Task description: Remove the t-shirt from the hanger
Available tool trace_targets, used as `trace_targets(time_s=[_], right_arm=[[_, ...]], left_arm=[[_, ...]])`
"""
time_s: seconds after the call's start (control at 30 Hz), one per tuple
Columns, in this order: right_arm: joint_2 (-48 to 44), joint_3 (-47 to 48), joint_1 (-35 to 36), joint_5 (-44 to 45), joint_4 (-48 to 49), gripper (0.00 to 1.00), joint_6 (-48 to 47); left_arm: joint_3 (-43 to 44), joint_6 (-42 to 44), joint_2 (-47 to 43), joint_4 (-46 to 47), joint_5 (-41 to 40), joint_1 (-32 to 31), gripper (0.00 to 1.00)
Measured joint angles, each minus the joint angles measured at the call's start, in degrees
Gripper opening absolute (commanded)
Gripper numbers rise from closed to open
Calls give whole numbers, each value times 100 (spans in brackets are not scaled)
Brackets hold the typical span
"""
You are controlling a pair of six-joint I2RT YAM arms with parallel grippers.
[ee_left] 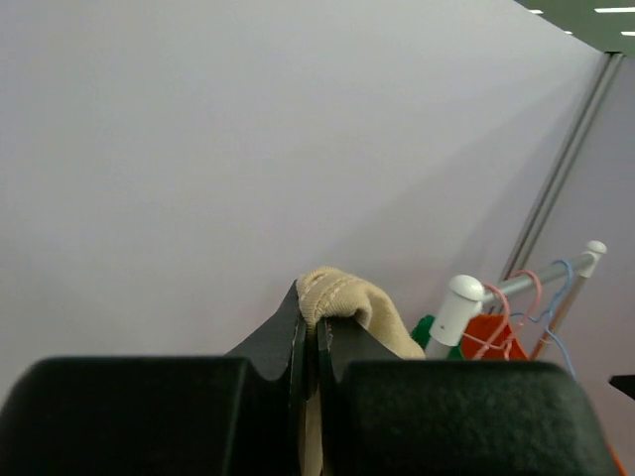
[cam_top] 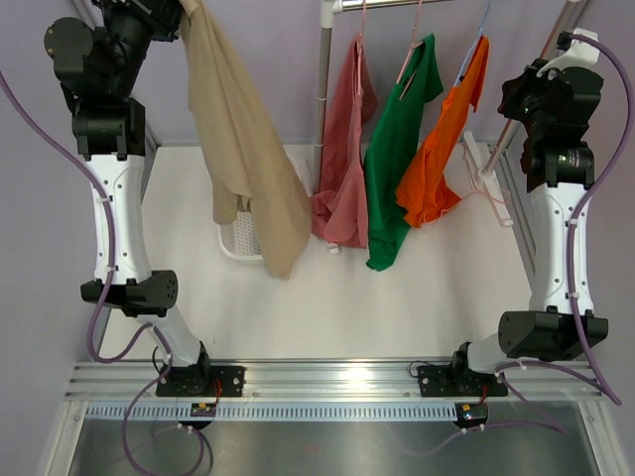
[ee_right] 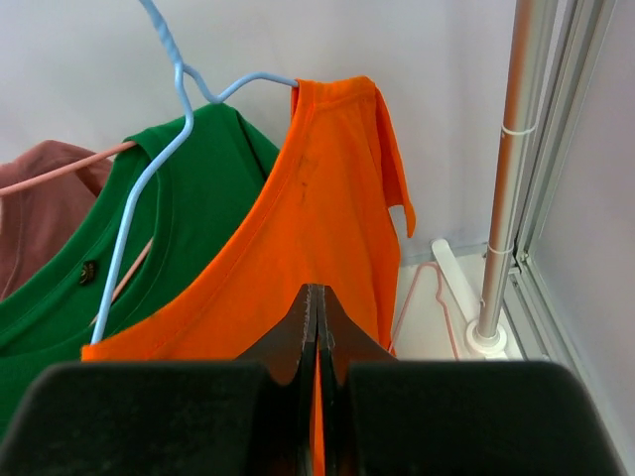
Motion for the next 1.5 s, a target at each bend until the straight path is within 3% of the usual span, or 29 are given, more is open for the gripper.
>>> trace_targets(time_s=[0.1,0.3,0.43,0.53,0.7,0.8,0.93,1.0,1.03,1.2,1.33,1.4,1.5], right_arm=[[-184,-136,0,-9,2,0,31],[-555,-450,0,-114,-203,4,415],[-1091,-1473,0,-149,-164,9,1086],[-1558,-2618,0,-101,-7,26,1576],[-1910,-3794,-52,-94,-44,28,2243],[-1930,-4116,-234,-317,22,39,2643],[-1862,-4723,-809,-911,490,42,3233],[-1668,-5040,-1067,-1174,741,64,3571],[-1543,-5158,-1143,-1268,846,69,3713],[-929,-5805,-1220,-1700,1425,70,4201],[-472,-5923,-1222,-1902,1851,70,4439],[-260,-5930,-1222,-1906,2138,70,4542],[50,-5925,-1222,-1875,2514,70,4634]], left_arm=[[-304,-17,0,146,-90,109,0],[-1810,92,-374,422,-293,153,0],[-2931,260,-439,444,-374,94,0],[-3626,442,-439,352,-573,-48,0],[-4640,568,-483,216,-789,-433,0],[-5121,568,-511,203,-866,-662,0],[-5604,592,-608,107,-1222,-1117,0],[-5825,566,-688,76,-1410,-1392,0],[-5919,551,-721,59,-1440,-1499,0],[-6284,345,-761,52,-1690,-1563,0],[-6395,208,-706,20,-1976,-1506,15],[-6395,162,-612,50,-2035,-1493,42],[-6360,90,-332,59,-2022,-1495,66]])
